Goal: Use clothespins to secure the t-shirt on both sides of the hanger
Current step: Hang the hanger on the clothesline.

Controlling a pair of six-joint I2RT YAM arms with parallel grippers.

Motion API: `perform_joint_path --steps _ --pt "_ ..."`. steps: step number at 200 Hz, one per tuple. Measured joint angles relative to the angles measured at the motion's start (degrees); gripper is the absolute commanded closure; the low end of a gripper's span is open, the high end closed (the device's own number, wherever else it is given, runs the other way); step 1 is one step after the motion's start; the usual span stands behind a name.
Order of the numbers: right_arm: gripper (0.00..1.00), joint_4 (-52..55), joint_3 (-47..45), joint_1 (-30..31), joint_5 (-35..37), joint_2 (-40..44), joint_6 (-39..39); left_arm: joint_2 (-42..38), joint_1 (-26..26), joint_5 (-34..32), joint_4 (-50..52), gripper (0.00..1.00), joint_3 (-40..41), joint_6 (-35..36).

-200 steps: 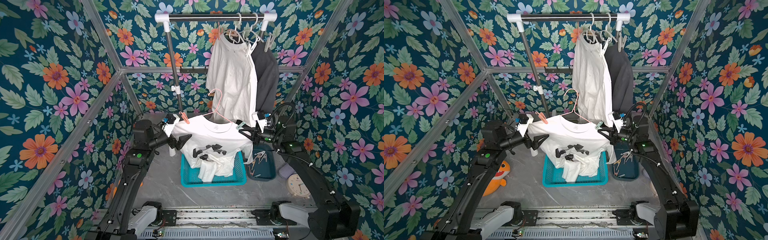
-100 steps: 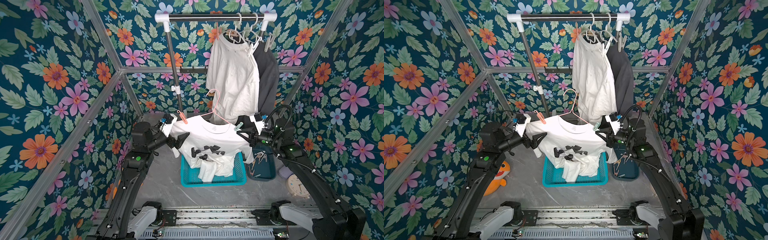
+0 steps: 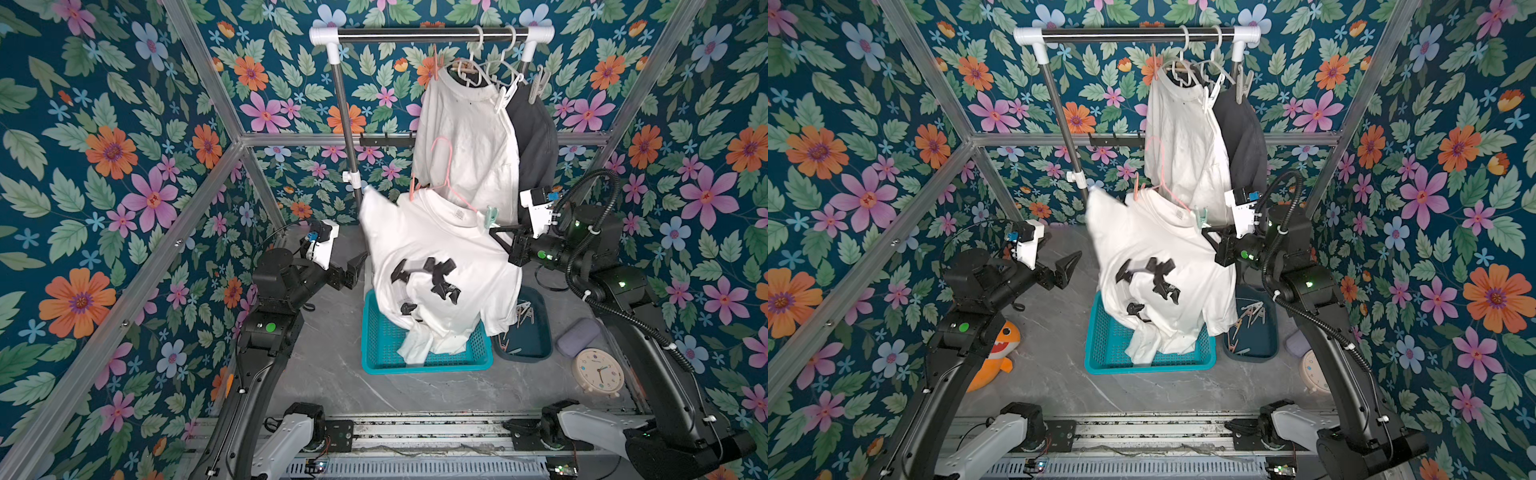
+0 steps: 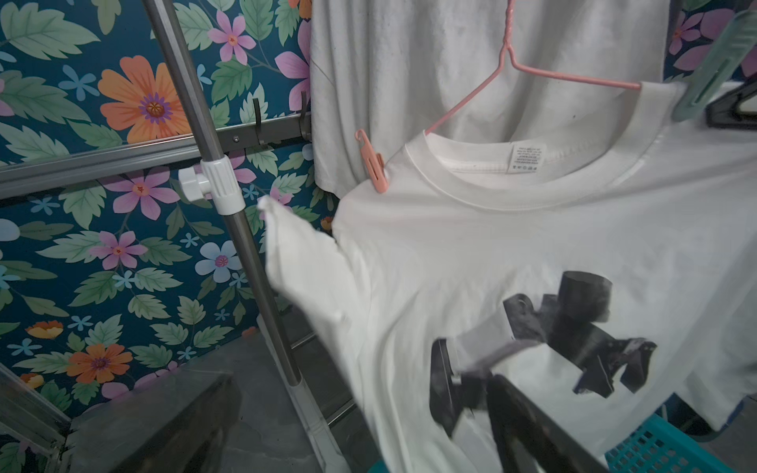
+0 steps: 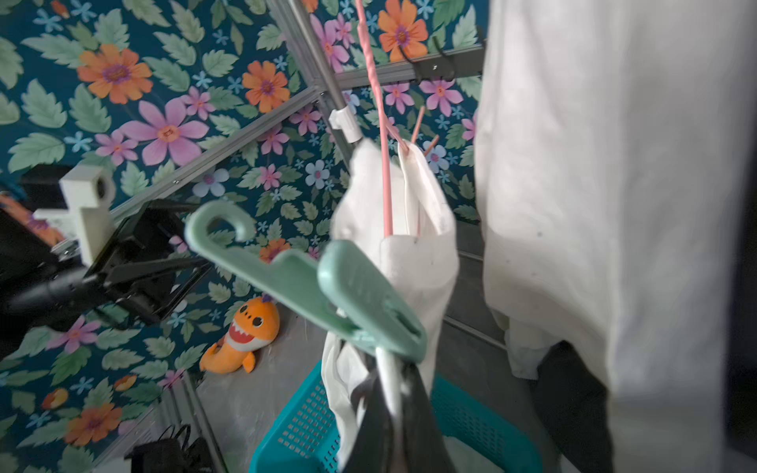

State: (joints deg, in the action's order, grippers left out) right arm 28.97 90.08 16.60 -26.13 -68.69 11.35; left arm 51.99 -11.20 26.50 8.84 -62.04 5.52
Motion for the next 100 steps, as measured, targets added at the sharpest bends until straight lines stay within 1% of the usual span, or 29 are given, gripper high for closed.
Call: perform_joint_path --steps 47,100 --pt "1.00 4.28 10.73 0.68 1.92 -5.40 -0.74 -0.83 0.11 -1.75 -0.26 0.04 -0.87 -0.87" --pt "1.00 5.92 20.81 5.14 4.09 -10.91 -1.42 0.96 0.07 -3.96 -0.11 0.01 -2.32 -1.11"
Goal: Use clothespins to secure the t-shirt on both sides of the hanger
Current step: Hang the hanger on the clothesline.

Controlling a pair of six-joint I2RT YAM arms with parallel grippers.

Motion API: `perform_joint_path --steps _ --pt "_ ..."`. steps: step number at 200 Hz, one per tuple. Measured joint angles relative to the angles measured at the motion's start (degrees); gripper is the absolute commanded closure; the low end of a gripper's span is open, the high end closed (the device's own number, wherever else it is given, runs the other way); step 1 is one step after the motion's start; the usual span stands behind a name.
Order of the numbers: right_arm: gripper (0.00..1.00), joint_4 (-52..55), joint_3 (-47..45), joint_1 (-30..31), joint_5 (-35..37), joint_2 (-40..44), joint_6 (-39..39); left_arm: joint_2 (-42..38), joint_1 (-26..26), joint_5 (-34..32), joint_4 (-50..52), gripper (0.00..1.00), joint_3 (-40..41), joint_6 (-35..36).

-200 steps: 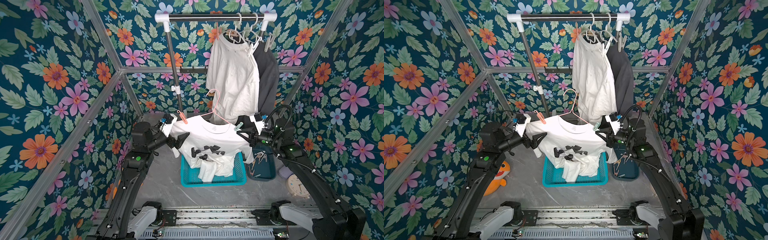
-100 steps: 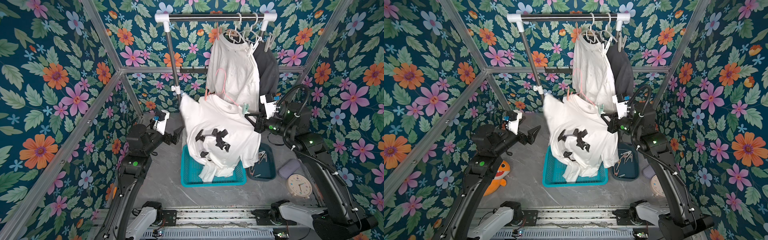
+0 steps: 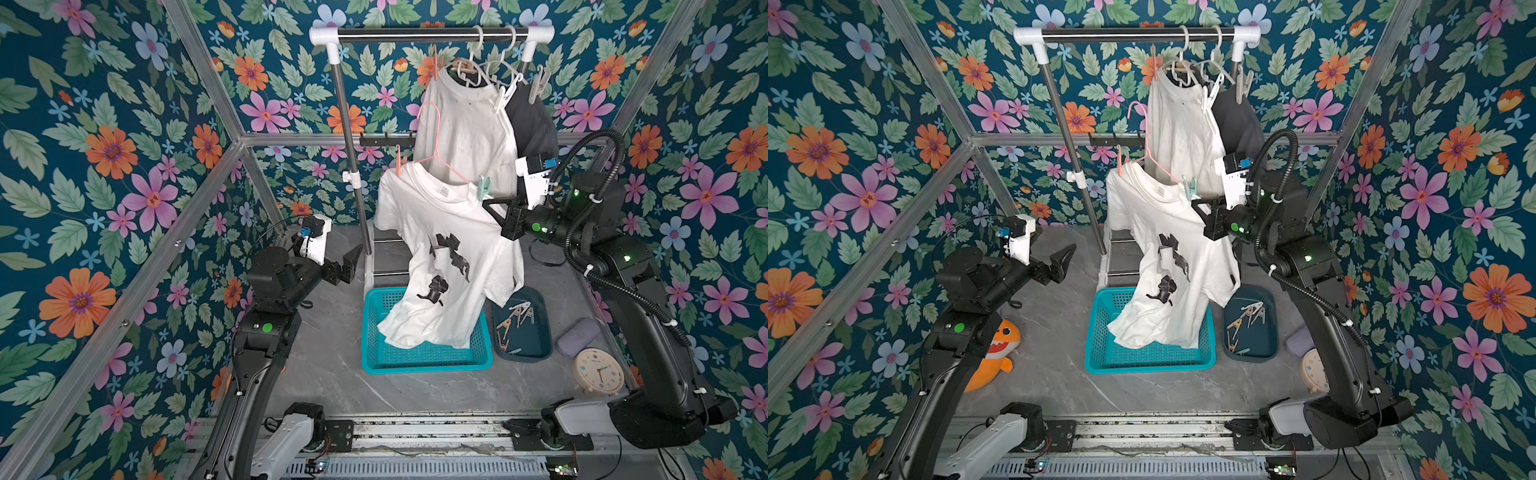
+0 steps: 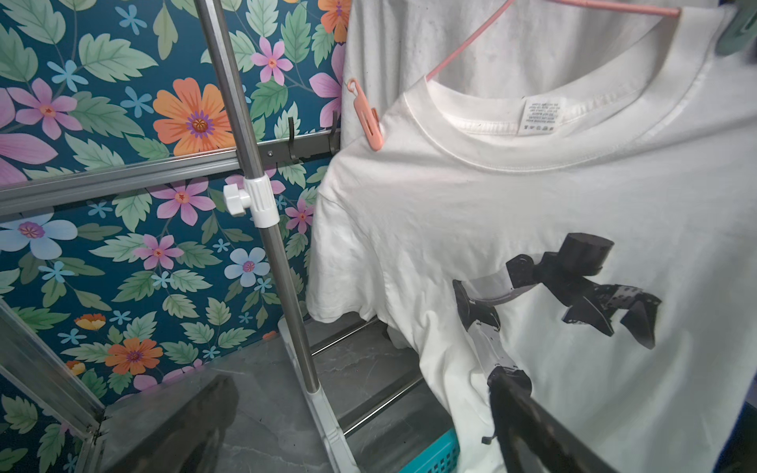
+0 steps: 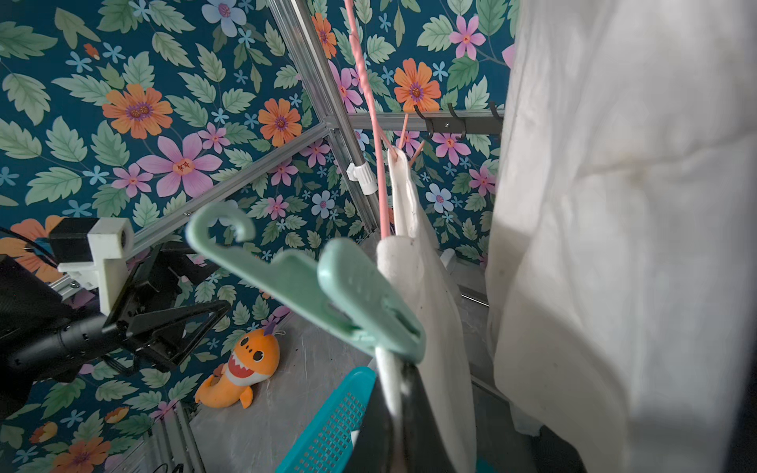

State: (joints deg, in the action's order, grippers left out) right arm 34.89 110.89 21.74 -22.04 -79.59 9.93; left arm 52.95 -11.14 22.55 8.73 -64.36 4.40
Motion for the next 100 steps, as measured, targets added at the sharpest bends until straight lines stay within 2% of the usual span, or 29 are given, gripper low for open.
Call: perform_joint_path --steps 50,100 --pt "1.00 0.09 8.55 1.18 3.82 -4.96 1.84 1.66 0.00 -2.12 0.02 0.00 -0.17 -1.01" --pt "1.00 3.78 25.31 1.92 6.12 -14.05 2.25 1.95 0.00 -2.67 -0.11 0.00 0.35 -1.20"
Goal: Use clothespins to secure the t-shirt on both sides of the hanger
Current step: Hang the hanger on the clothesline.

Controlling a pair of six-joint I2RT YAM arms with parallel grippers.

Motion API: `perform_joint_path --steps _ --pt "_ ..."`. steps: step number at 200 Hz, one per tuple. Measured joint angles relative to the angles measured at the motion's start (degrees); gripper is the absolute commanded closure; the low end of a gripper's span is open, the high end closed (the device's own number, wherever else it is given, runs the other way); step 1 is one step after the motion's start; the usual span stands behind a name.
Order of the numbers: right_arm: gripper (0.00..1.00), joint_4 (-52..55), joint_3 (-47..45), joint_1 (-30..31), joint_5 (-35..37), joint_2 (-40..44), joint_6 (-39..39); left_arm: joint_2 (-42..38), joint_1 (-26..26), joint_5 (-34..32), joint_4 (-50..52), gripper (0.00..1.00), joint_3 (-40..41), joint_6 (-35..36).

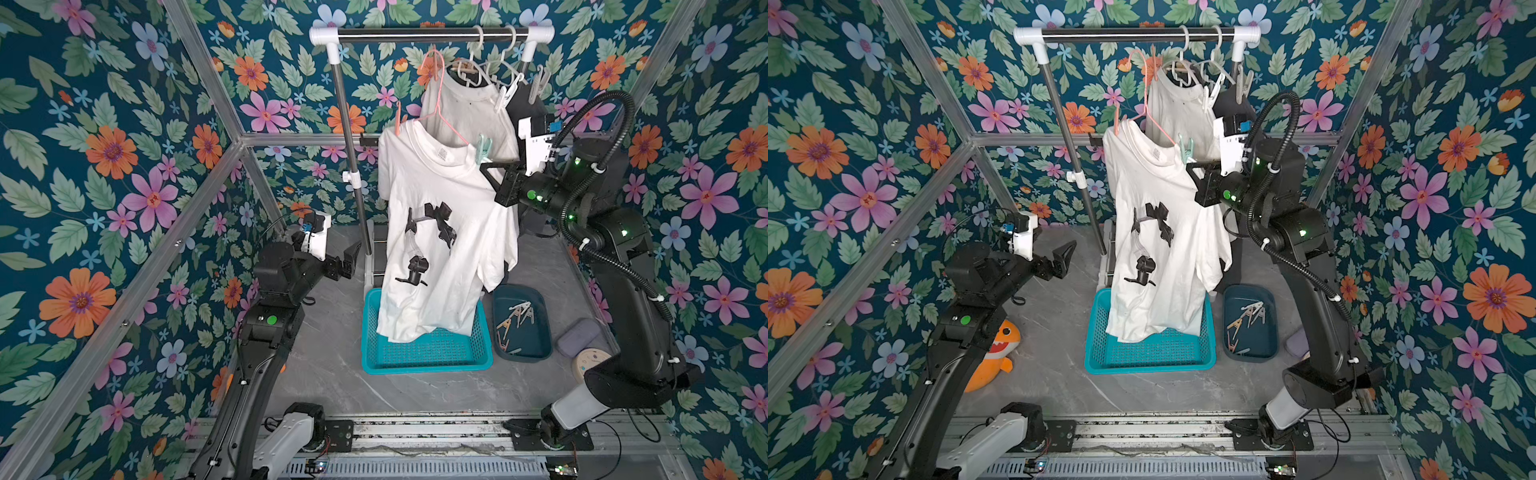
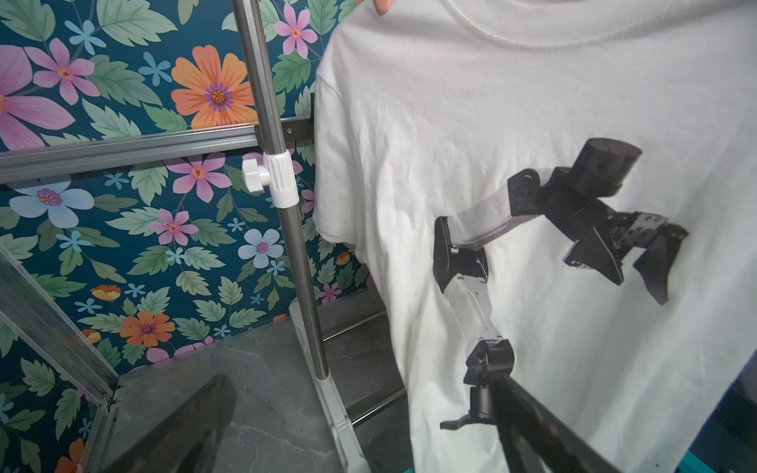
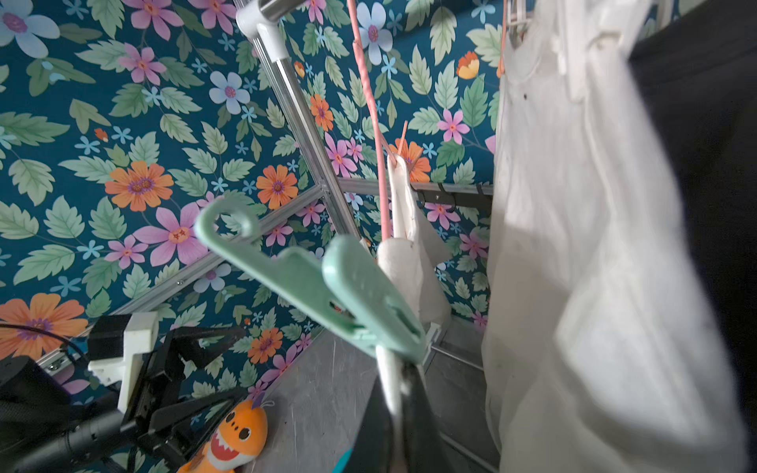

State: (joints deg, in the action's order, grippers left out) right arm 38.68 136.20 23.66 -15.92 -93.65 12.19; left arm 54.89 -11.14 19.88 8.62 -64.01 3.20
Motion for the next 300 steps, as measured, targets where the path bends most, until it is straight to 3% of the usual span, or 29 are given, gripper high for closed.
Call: perform_joint_path --steps 37,78,118,180,230,300 --pt "1.00 2.89 15.37 0.15 1.70 -9.29 0.02 -0.20 0.00 0.22 -0.26 0.00 0.96 0.00" --pt "1.00 3.28 18.23 0.17 3.63 -12.33 -0.02 -0.66 0.00 0.46 -0.46 0.01 1.62 0.02" --pt "1.00 -1.62 13.11 0.24 2.60 -12.31 -1.07 -1.57 0.02 1.14 -1.31 0.01 3.02 0.04" --pt "1.00 -15.89 -8.72 1.22 3.08 -0.61 -2.51 -1.97 0.00 1.07 -1.33 0.01 3.37 0.26" --pt "1.00 -25.16 -13.64 1.25 4.09 3.04 -3.58 -1.81 0.02 1.09 -1.33 0.01 3.19 0.31" --pt "1.00 -26.43 -7.65 1.18 6.69 -3.15 -3.78 -2.73 0.00 1.11 -1.29 0.01 2.99 0.48"
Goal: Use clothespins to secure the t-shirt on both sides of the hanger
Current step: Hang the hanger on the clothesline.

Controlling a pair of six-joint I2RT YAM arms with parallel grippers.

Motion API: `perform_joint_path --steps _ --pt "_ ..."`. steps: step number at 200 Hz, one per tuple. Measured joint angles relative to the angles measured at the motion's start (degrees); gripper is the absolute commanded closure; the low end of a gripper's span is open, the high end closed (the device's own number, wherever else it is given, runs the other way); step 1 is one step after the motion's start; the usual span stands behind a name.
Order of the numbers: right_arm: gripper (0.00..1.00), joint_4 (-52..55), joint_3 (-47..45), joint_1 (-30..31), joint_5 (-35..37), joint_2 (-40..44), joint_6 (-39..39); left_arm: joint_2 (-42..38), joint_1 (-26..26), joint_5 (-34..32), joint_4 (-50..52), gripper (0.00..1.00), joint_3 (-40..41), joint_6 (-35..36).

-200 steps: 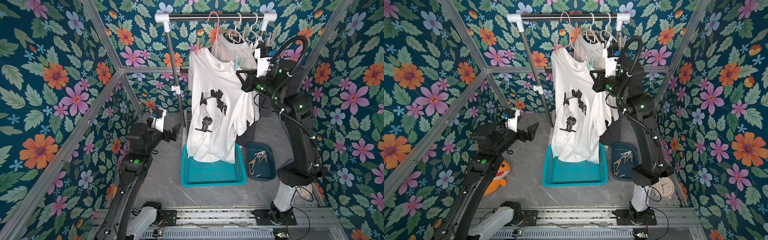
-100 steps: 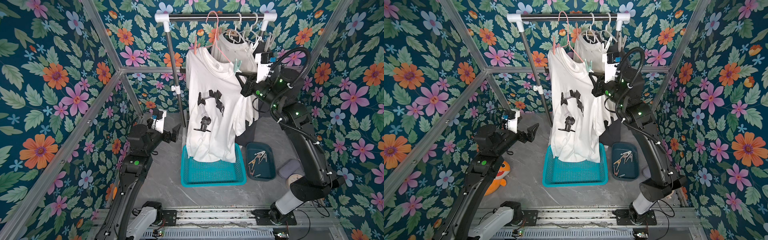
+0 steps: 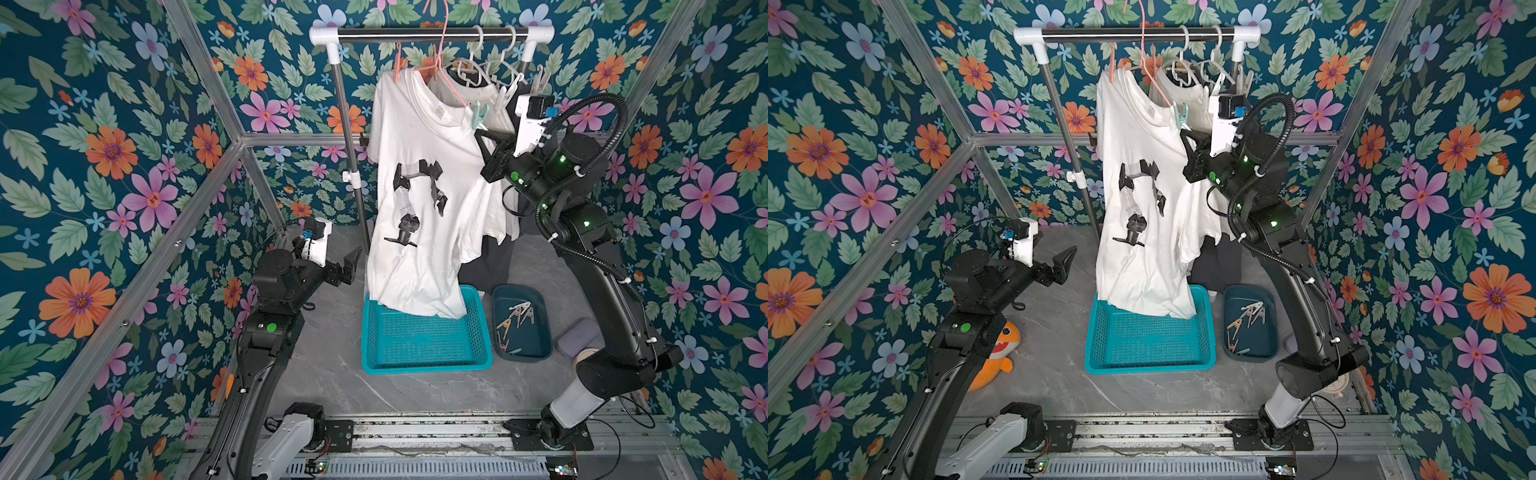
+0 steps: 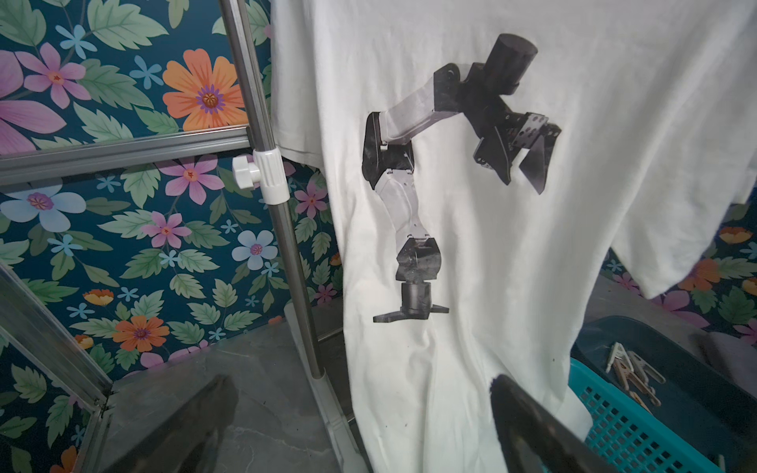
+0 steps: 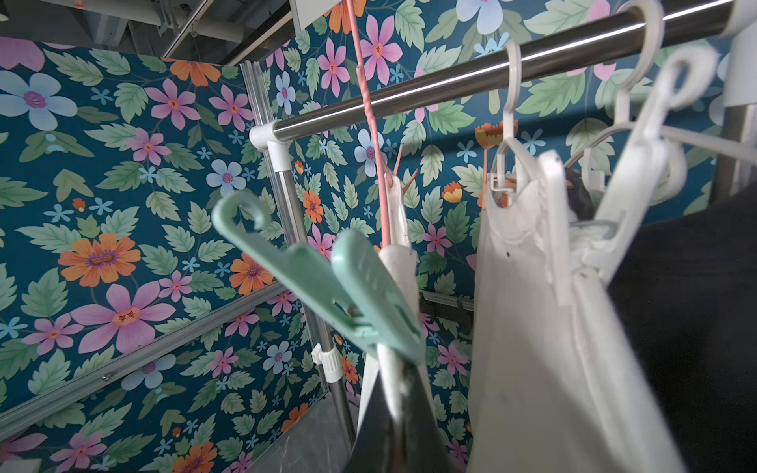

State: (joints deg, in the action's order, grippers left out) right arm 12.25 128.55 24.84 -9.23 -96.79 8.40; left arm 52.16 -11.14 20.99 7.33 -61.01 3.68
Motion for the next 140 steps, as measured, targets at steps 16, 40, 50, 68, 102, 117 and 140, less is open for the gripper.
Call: perform_joint_path --steps 16,40,50,68,102,117,140 --pt "1.00 -0.24 1.62 0.07 0.44 -2.51 -0.13 -0.07 0.00 0.07 0.00 0.01 0.09 0.00" --pt "1.00 0.02 4.28 0.02 0.85 -5.66 -0.92 0.00 0.00 0.24 0.02 0.01 0.33 -0.02" --pt "1.00 0.42 6.10 0.02 1.14 -6.97 -1.09 0.00 0.00 0.31 0.00 0.01 0.35 -0.02" --pt "1.00 0.79 8.59 0.02 1.25 -8.92 -1.31 -0.02 0.00 0.55 -0.09 0.01 0.76 -0.02" --pt "1.00 0.79 7.15 0.07 0.57 -8.90 -1.31 -0.11 0.00 0.63 -0.07 0.01 1.40 -0.04" --pt "1.00 1.53 6.75 0.13 0.33 -8.76 -1.27 -0.11 0.02 0.83 -0.09 0.01 1.49 -0.04" --pt "1.00 3.13 6.93 0.55 0.26 -8.74 -1.27 0.13 0.02 1.07 -0.44 0.02 1.51 -0.04"
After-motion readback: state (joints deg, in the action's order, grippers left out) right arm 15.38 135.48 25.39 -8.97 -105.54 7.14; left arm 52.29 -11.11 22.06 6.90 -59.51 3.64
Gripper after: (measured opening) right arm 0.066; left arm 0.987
